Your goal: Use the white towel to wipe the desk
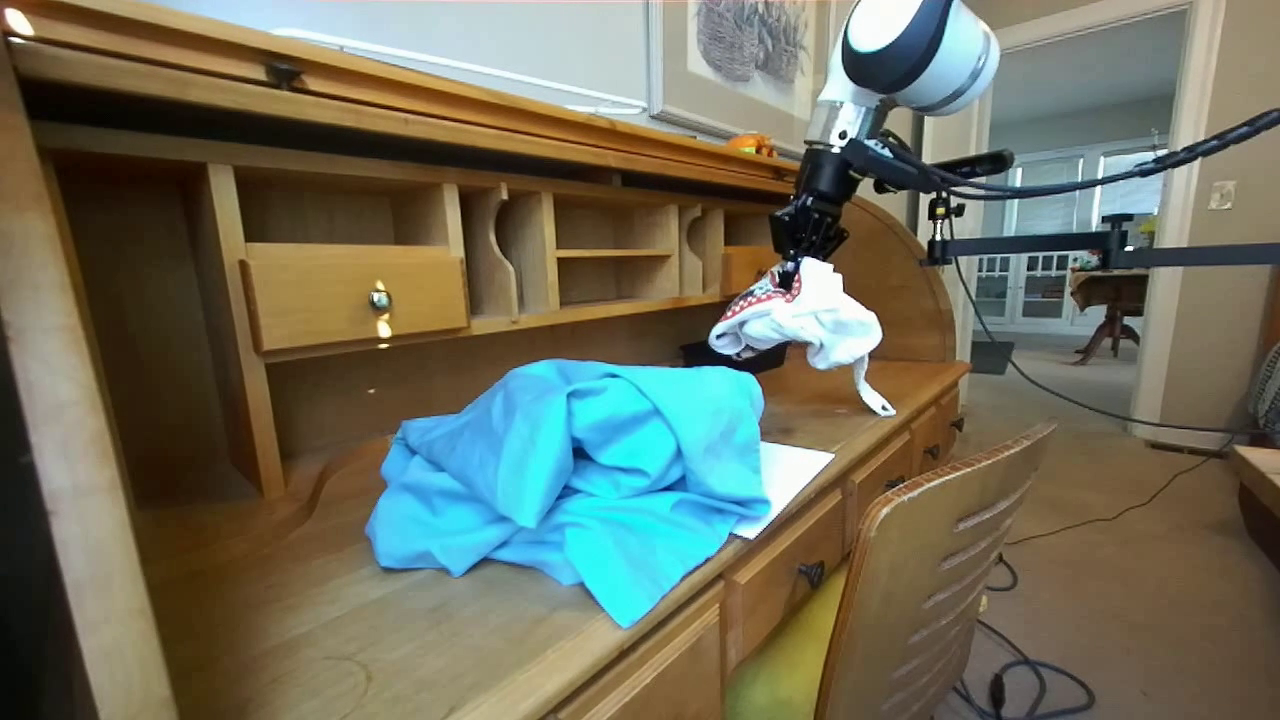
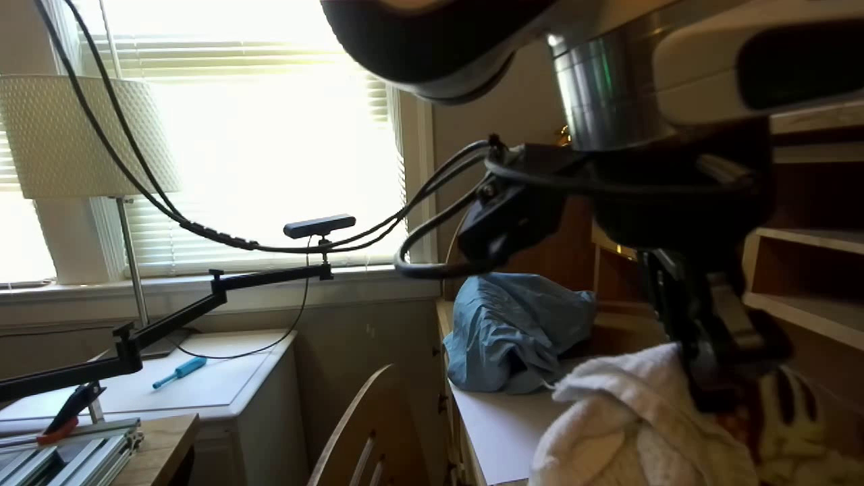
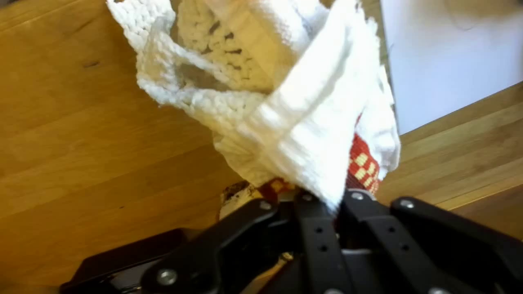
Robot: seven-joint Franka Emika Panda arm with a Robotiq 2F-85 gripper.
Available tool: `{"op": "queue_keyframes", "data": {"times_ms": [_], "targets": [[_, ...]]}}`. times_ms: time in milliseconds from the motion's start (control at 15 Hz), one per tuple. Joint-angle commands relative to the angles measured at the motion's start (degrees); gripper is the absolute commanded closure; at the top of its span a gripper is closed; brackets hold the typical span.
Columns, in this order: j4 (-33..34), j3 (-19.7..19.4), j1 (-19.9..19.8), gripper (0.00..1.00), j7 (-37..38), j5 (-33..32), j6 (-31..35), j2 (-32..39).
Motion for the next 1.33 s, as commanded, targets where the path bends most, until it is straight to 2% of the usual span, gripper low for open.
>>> {"op": "queue_keyframes", "data": {"times_ms": [0,600,733,800,1133,1200,1267], "targets": [[-3.1,5.1,-1.4,0.98,-12.9,12.5,0.7,-3.3],[5.2,8.7,-2.9,0.98,-33.6,33.3,0.5,7.6],[5.9,8.7,-3.5,0.98,-34.6,35.1,-0.5,8.8],[3.6,7.6,-2.0,0.91,-31.6,31.6,0.3,6.9],[4.9,7.7,-2.4,0.91,-32.5,32.6,0.3,8.6],[5.1,7.6,-2.3,0.98,-32.9,31.9,1.2,9.2],[6.1,8.2,-2.5,0.98,-34.3,33.2,2.6,10.6]]}}
